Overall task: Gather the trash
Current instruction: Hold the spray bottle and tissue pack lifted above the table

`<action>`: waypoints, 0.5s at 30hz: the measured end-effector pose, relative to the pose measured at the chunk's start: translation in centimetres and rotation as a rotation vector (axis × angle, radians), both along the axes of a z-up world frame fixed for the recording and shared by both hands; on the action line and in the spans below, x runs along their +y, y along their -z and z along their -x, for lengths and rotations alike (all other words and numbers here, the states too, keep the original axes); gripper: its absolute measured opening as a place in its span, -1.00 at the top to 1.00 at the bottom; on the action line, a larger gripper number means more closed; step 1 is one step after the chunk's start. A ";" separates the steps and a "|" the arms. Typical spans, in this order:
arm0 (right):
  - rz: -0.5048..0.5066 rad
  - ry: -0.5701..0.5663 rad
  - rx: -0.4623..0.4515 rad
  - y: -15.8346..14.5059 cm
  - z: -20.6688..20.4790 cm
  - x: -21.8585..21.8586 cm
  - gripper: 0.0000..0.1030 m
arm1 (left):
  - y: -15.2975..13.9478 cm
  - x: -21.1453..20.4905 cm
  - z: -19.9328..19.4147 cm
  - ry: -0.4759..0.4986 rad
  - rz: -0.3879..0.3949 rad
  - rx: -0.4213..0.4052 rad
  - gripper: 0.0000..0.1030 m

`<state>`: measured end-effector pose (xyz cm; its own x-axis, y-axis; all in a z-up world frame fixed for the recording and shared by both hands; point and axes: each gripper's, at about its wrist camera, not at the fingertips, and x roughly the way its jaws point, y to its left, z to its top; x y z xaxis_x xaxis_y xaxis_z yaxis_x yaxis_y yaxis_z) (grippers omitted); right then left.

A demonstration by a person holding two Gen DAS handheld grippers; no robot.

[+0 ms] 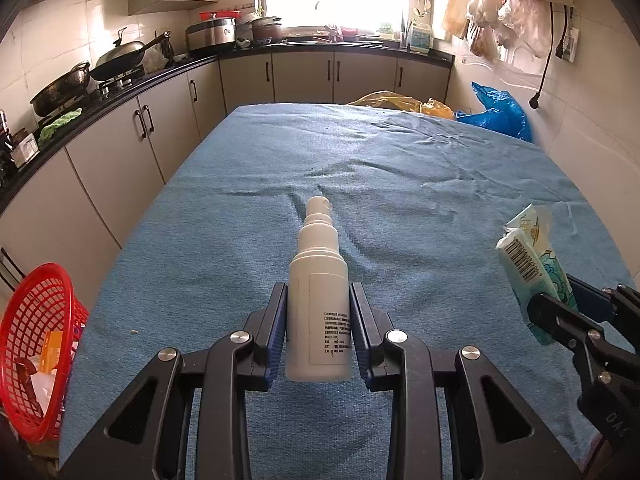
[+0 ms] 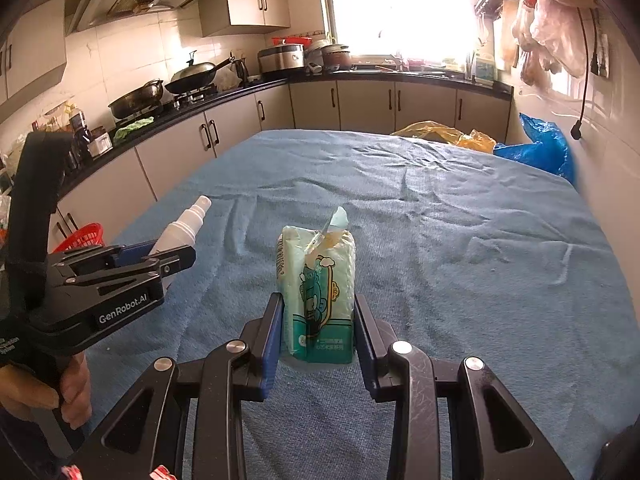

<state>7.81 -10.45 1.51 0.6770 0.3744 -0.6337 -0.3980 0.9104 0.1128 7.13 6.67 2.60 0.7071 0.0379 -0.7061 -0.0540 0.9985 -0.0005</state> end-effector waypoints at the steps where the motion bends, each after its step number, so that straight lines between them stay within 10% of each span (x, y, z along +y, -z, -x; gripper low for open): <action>1: -0.005 0.004 -0.001 -0.1 0.0 -0.1 0.30 | 0.0 -0.1 0.0 -0.002 -0.001 -0.001 0.44; 15: -0.046 0.026 -0.008 -1.1 0.4 -0.8 0.29 | -1.2 -1.5 2.5 -0.012 -0.024 -0.034 0.44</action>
<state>7.37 -11.29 2.63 0.6915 0.3859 -0.6107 -0.3757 0.9142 0.1522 4.63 5.21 3.80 0.7301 0.0629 -0.6804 -0.0661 0.9976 0.0213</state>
